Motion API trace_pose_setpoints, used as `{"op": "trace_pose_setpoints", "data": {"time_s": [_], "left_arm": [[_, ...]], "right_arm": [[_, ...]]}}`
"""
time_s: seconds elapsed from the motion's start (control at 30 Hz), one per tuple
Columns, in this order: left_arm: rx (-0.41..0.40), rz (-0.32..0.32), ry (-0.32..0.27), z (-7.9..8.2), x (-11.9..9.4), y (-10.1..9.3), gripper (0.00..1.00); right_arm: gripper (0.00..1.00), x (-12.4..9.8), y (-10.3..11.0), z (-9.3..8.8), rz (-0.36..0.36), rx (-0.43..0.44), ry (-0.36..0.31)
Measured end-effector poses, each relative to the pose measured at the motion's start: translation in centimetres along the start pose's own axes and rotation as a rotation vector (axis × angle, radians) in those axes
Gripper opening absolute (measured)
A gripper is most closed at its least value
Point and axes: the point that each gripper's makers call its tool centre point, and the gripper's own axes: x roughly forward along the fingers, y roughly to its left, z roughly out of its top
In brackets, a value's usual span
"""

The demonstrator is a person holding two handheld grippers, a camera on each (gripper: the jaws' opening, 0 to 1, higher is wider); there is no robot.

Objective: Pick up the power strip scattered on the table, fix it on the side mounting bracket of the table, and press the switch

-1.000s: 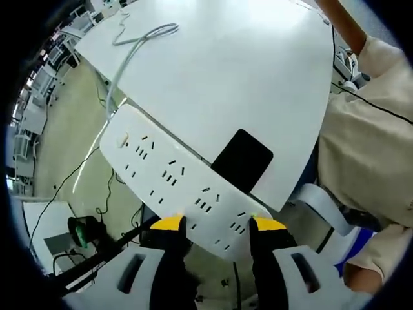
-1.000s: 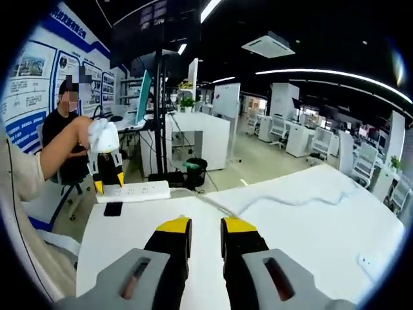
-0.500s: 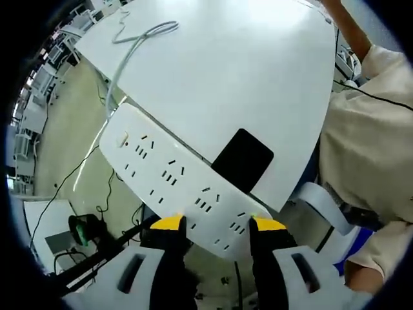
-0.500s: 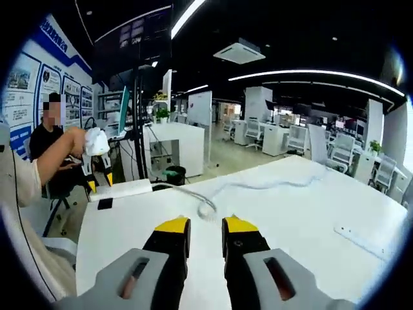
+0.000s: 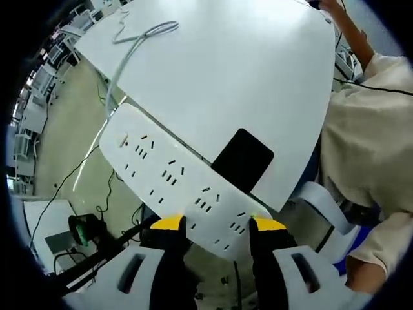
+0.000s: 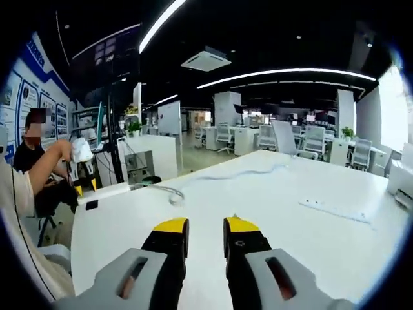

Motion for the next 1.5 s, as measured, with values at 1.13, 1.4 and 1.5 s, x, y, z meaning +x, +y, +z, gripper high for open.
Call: {"op": "trace_pose_setpoints", "data": {"time_s": [1.13, 1.4, 1.5], "left_arm": [[-0.002, 0.008, -0.011, -0.1, 0.1, 0.5, 0.44], [0.004, 0.009, -0.044, -0.1, 0.0, 0.3, 0.44], [0.003, 0.008, -0.050, -0.1, 0.0, 0.3, 0.44]], "right_arm": [[0.26, -14.9, -7.5, -3.4, -0.476, 0.055, -0.181], [0.30, -15.8, -6.4, -3.9, -0.449, 0.078, -0.212], [0.30, -15.9, -6.4, -4.2, -0.447, 0.082, -0.208]]}}
